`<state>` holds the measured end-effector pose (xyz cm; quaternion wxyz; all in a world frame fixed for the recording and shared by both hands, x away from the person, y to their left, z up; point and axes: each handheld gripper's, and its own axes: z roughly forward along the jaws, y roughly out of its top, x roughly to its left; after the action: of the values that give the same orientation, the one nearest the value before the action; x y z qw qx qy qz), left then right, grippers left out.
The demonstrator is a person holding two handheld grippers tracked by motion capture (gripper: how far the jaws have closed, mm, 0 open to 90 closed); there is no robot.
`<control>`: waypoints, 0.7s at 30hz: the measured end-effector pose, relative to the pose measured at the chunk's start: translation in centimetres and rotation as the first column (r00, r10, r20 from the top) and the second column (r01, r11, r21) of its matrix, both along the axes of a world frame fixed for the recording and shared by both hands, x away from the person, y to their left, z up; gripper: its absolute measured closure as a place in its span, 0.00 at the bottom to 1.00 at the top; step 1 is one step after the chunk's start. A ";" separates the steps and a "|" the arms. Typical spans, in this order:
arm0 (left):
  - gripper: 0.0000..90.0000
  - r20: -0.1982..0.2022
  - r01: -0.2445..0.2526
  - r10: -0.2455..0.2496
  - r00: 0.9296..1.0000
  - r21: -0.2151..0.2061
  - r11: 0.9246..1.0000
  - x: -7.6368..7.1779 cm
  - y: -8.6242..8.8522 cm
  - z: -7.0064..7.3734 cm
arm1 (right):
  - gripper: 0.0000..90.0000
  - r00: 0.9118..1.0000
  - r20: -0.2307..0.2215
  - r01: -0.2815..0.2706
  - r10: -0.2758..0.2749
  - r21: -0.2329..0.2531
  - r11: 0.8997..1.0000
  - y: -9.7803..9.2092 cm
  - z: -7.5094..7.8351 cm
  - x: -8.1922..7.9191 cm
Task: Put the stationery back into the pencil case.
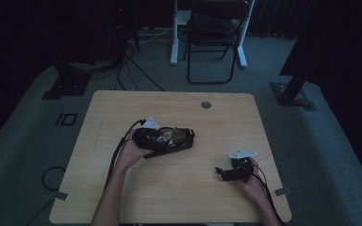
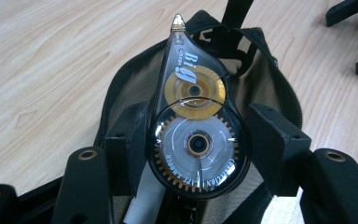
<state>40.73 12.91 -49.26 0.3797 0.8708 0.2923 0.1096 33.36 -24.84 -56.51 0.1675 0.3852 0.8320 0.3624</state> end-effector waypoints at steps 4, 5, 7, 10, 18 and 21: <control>0.46 -0.007 -0.002 0.002 1.000 0.000 1.000 0.0 0.0 -0.1 | 0.13 1.000 0.000 0.000 0.000 0.000 1.000 0.0 0.0 0.0; 0.46 -0.004 -0.001 0.001 1.000 0.002 1.000 0.0 -0.1 -0.1 | 0.13 1.000 0.000 0.000 0.000 0.000 1.000 0.0 0.0 0.0; 0.46 -0.007 -0.001 0.001 1.000 0.001 1.000 0.0 0.0 -0.1 | 0.13 1.000 0.000 0.000 0.000 0.000 1.000 0.0 0.0 0.0; 0.46 -0.012 -0.004 0.004 1.000 -0.006 1.000 0.1 0.0 -0.2 | 0.13 1.000 0.000 0.000 0.000 0.000 1.000 0.0 0.0 0.0; 0.45 -0.017 0.004 -0.004 1.000 0.001 1.000 0.1 -0.2 -0.4 | 0.13 1.000 0.000 0.000 0.000 0.000 1.000 0.0 0.0 0.0; 0.45 -0.021 0.005 -0.005 1.000 0.002 1.000 0.1 -0.2 -0.4 | 0.13 1.000 0.000 0.000 0.000 0.000 1.000 0.0 0.0 0.0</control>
<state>40.84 12.71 -49.70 0.3759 0.8730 0.2941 0.1000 33.36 -24.84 -56.51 0.1675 0.3851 0.8320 0.3625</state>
